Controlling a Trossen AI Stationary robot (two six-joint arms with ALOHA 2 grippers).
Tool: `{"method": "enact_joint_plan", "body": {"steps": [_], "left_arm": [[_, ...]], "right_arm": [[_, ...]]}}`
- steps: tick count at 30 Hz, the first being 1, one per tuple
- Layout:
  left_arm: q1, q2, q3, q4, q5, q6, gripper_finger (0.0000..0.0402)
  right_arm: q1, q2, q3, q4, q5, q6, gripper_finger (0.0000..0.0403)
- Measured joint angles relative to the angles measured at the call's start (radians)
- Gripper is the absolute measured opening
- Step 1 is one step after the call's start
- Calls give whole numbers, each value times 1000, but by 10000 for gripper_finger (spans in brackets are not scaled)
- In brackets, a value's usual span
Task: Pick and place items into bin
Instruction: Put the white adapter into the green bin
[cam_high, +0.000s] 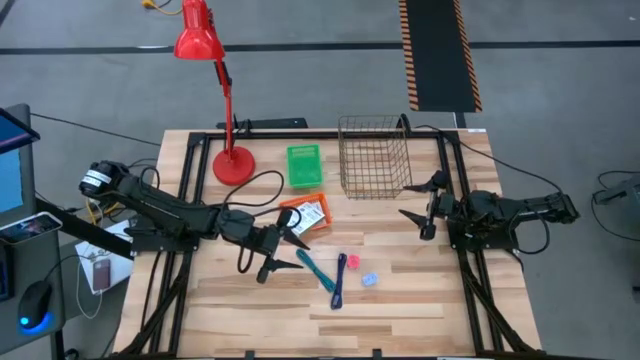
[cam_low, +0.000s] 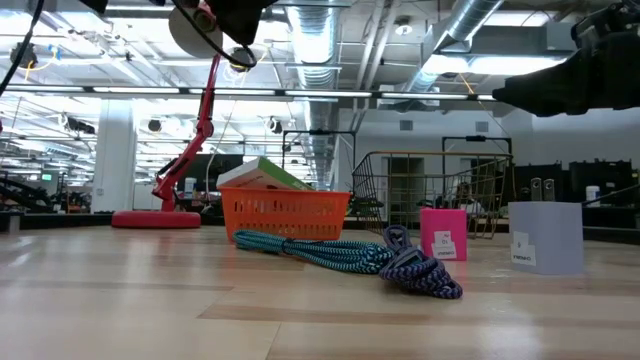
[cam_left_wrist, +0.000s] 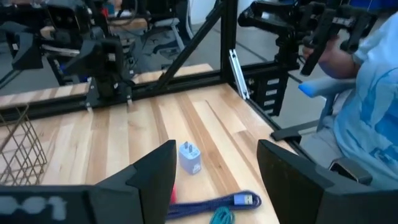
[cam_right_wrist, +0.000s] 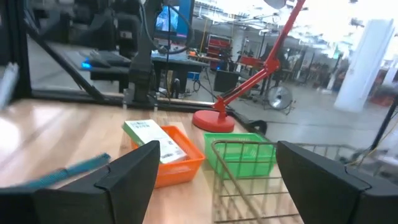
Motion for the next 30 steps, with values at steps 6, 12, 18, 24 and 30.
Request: {"method": "enact_joint_plan", "body": {"steps": [6,12,18,24,30], "left_arm": [[-2,0,0,-13,1,-70,213],[-4,0,0,32,173,-77,213],[48,-17,0,14,281,-79,213],[177,-93,0,-60,349,-57,213],[295,-290,-96,-57,387,-35,213]], "right_arm": [[25,0,-1,7,-3,379,317],[18,0,-2,141,28,533,317],[21,0,-1,216,27,641,317],[21,0,-1,196,26,700,317],[21,0,-1,148,54,757,317]]}}
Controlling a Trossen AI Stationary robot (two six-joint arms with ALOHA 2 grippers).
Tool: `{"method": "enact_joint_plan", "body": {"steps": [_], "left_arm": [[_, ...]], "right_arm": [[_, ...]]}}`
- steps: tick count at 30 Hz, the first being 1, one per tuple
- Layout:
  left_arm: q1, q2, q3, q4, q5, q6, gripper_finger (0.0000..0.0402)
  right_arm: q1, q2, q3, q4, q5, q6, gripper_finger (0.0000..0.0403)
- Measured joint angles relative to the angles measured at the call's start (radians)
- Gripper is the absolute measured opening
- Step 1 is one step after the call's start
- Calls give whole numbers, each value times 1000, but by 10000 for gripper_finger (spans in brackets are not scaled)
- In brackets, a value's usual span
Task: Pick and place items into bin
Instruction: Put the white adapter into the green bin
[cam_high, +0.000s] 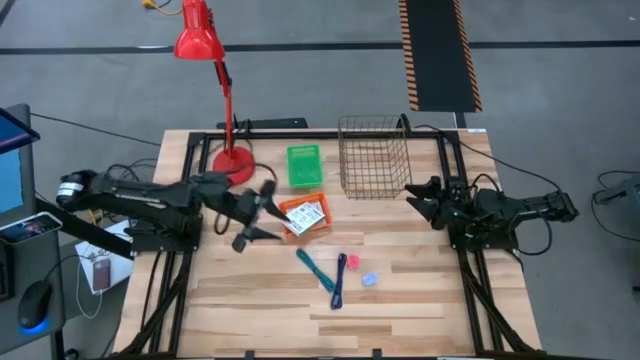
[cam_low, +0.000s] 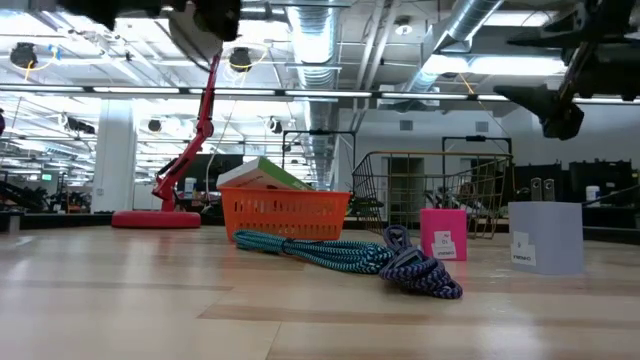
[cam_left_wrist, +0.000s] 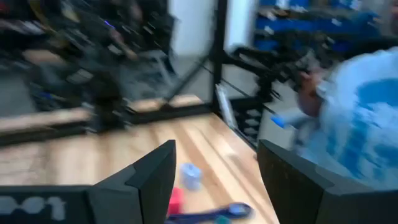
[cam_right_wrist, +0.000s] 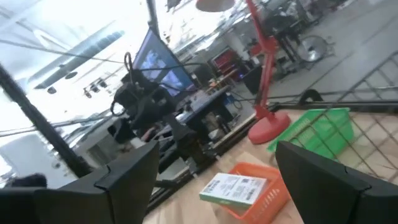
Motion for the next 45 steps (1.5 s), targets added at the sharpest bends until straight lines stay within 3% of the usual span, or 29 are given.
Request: {"method": "enact_joint_plan", "body": {"steps": [3,7,11,15,21,26,32,36,45], "left_arm": [[12,-102,-88,53,-135,0,213],[-2,-146,-186,174,-352,-18,213],[-13,-138,-232,295,-449,-88,213],[-14,-129,-235,267,-450,-200,213],[-14,-125,-235,245,-450,-198,213],[-14,-125,-235,242,-455,-198,213],[-14,-124,-235,242,-464,-198,213],[-14,-124,-235,241,-464,-192,213],[-14,-124,-234,241,-464,-192,213]], "right_arm": [[0,0,0,-12,51,9,317],[-2,0,0,-12,154,-57,317],[-2,0,0,15,315,-133,317],[-2,0,0,30,419,-139,317],[-2,0,1,31,419,-206,317],[-1,0,1,-68,395,-210,317],[-15,20,4,-154,448,-280,317],[-1,20,4,-153,443,-184,317],[-2,19,3,-146,443,-166,317]]}}
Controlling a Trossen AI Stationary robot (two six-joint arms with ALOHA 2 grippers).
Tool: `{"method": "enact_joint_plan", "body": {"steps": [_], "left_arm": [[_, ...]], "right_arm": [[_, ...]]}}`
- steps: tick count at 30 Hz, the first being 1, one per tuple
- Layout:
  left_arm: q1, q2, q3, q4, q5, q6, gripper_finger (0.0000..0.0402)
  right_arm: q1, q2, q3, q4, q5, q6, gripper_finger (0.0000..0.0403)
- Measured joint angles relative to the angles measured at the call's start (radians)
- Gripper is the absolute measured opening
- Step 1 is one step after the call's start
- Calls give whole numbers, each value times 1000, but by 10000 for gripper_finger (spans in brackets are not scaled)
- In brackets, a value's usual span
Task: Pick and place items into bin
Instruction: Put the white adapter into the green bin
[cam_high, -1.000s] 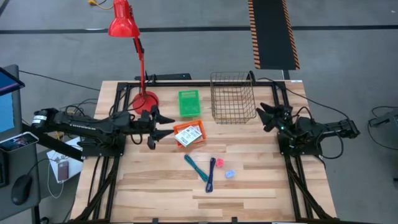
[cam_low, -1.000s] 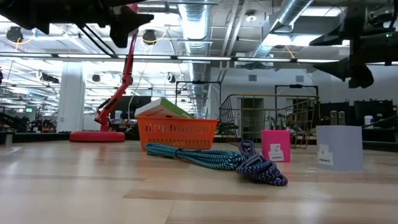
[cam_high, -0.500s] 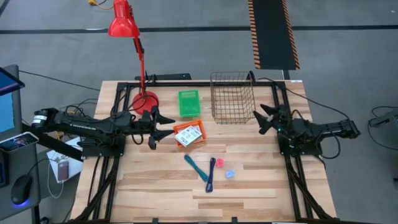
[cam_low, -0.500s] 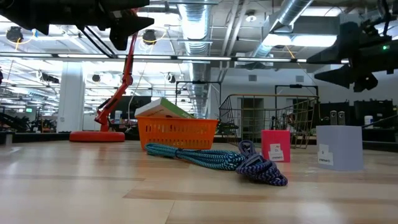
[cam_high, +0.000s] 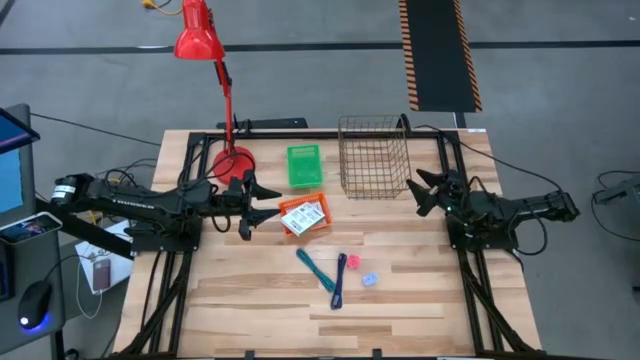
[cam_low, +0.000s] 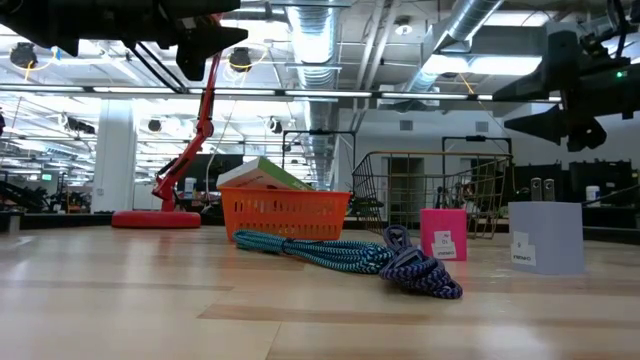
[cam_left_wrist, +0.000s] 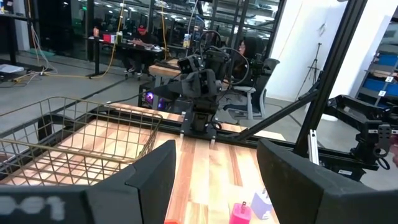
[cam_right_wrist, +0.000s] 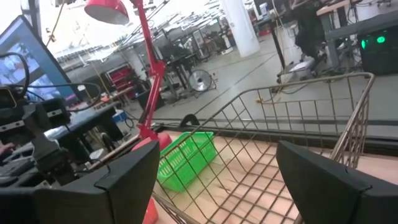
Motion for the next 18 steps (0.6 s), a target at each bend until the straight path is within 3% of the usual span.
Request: {"method": "enact_joint_plan", "body": {"steps": [13,16,18], "left_arm": [[0,0,0,0,0,0,213],[0,0,0,0,0,0,213],[0,0,0,0,0,0,213]], "right_arm": [[-8,0,-1,14,-5,19,317],[-8,0,-1,34,-88,-3,317],[-8,0,-1,40,-212,-37,317]]}}
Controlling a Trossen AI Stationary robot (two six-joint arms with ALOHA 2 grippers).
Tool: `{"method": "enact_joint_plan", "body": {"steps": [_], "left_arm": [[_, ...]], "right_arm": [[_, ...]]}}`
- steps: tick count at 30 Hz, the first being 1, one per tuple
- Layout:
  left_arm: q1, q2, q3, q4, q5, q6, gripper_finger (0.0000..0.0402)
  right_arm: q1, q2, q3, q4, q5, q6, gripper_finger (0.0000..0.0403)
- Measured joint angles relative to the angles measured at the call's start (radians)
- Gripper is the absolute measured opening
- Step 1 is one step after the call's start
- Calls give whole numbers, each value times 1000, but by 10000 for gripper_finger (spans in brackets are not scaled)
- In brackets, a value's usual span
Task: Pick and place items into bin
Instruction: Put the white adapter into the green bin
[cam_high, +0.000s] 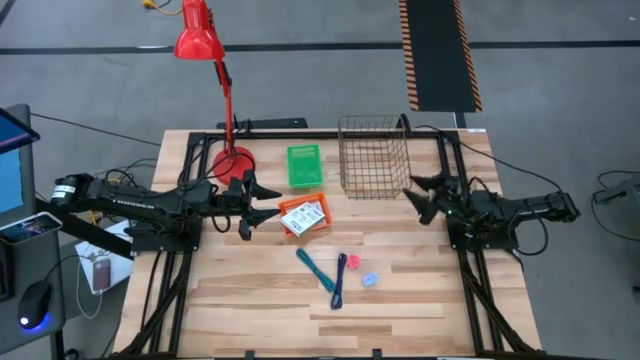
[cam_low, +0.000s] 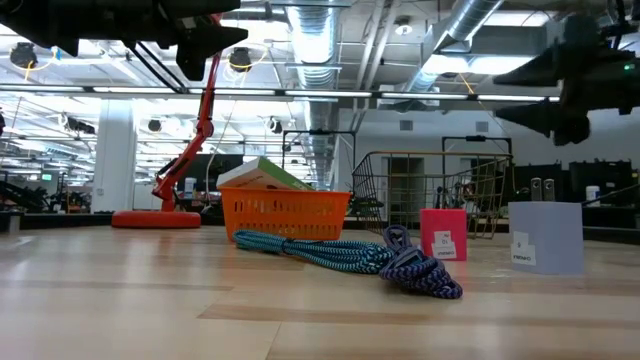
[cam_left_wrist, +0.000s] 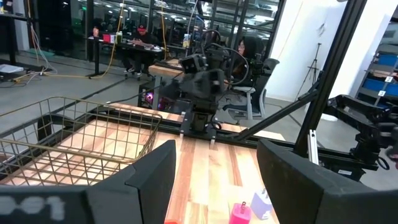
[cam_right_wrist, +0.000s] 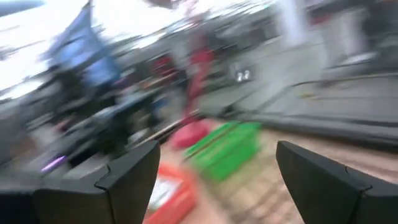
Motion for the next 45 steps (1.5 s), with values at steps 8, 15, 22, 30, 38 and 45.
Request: {"method": "enact_joint_plan", "body": {"steps": [8,15,22,30,38,45], "left_arm": [[0,0,0,0,-4,0,213],[0,0,0,0,-5,0,213],[0,0,0,1,-7,0,213],[0,0,0,1,-7,0,213],[0,0,0,1,-7,0,213],[0,0,0,1,-7,-1,213]], "right_arm": [[22,85,0,-66,-453,-29,317],[99,243,0,-73,-496,4,317],[192,425,0,-35,-464,56,317],[316,636,0,145,-449,50,317],[390,850,0,197,-327,47,317],[397,1005,0,360,-322,48,317]]}}
